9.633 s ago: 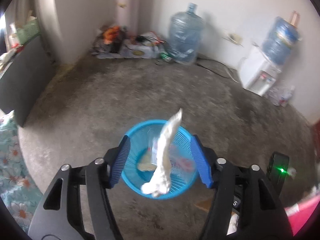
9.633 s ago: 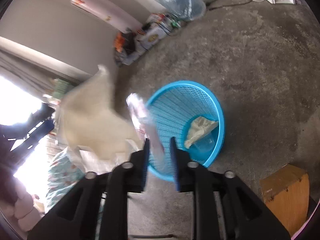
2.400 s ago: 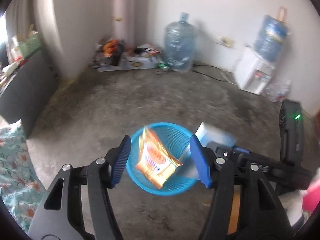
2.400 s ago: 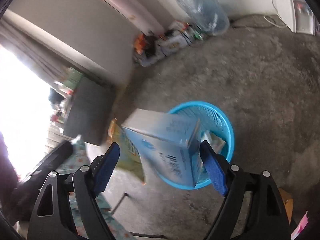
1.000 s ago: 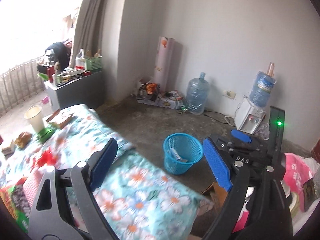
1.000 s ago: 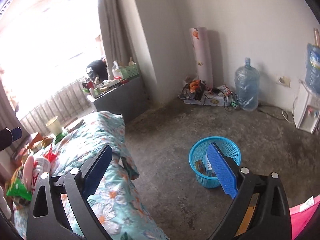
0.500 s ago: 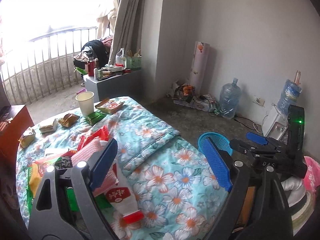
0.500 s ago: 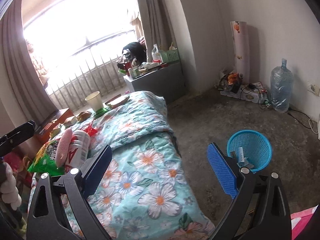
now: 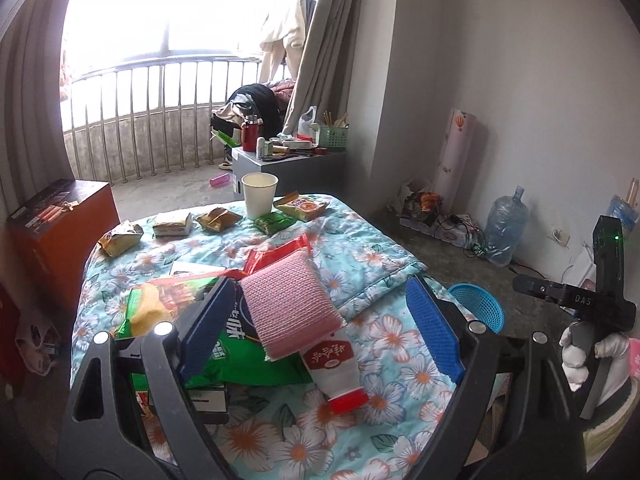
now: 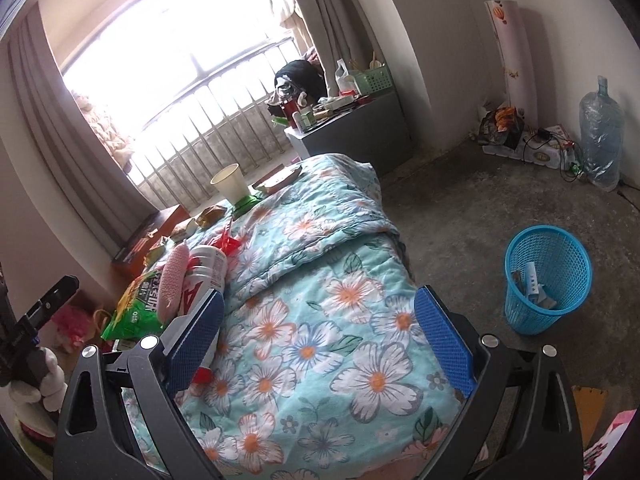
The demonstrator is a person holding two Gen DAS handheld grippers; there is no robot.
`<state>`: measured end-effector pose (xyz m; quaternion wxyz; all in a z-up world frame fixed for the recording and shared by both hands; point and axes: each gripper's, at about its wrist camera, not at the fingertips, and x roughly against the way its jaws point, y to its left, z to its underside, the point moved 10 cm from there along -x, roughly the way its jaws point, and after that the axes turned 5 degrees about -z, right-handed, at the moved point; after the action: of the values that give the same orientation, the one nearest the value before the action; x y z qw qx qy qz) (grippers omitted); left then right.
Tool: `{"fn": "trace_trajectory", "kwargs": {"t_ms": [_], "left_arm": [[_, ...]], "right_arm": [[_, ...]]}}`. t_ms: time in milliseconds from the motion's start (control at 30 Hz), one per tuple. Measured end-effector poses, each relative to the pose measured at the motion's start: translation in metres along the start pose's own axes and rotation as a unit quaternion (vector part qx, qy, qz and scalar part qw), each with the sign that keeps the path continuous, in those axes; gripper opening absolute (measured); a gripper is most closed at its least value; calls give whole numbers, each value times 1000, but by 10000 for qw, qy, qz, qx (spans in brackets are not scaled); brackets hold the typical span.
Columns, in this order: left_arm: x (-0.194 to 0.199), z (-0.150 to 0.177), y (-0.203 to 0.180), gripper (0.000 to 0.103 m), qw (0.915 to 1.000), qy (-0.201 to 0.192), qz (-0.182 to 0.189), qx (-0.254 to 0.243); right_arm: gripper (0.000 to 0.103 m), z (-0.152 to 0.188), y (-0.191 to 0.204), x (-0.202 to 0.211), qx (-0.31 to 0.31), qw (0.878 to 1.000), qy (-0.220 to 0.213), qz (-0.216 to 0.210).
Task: Collect trash
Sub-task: 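Move both open tools back over the bed, then grasp the pink knitted cloth with the left tool while the right tool grasps the red wrapper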
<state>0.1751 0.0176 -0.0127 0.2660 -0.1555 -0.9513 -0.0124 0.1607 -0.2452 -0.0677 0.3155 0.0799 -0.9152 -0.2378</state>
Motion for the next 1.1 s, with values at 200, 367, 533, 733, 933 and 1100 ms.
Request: {"fn": "trace_trajectory", "kwargs": {"t_ms": [200,367,533,733,933,1100], "left_arm": [[1,16,-1,83,9997,-43,223,-135],[-5,34,-7,83,9987,-5,169,-485],[-16,45,-9,83,9984,-1,172,-532],[-48,48,-16,83,9972,139,-37,-727],[-92,52,-15,83,9930,311,-512,-1014],[-110,58,-10,83,9887,425,-756,-1226]], "right_arm": [[93,5,19,-21,-158,9986,217,-449],[93,9,30,-39,-212,9967,447,-638],[93,8,35,-53,-254,9959,561,-659],[93,6,32,-70,-386,9950,679,-615],[93,-3,33,-86,-443,9932,820,-702],[92,-21,47,-115,-486,9868,1094,-1087]]}}
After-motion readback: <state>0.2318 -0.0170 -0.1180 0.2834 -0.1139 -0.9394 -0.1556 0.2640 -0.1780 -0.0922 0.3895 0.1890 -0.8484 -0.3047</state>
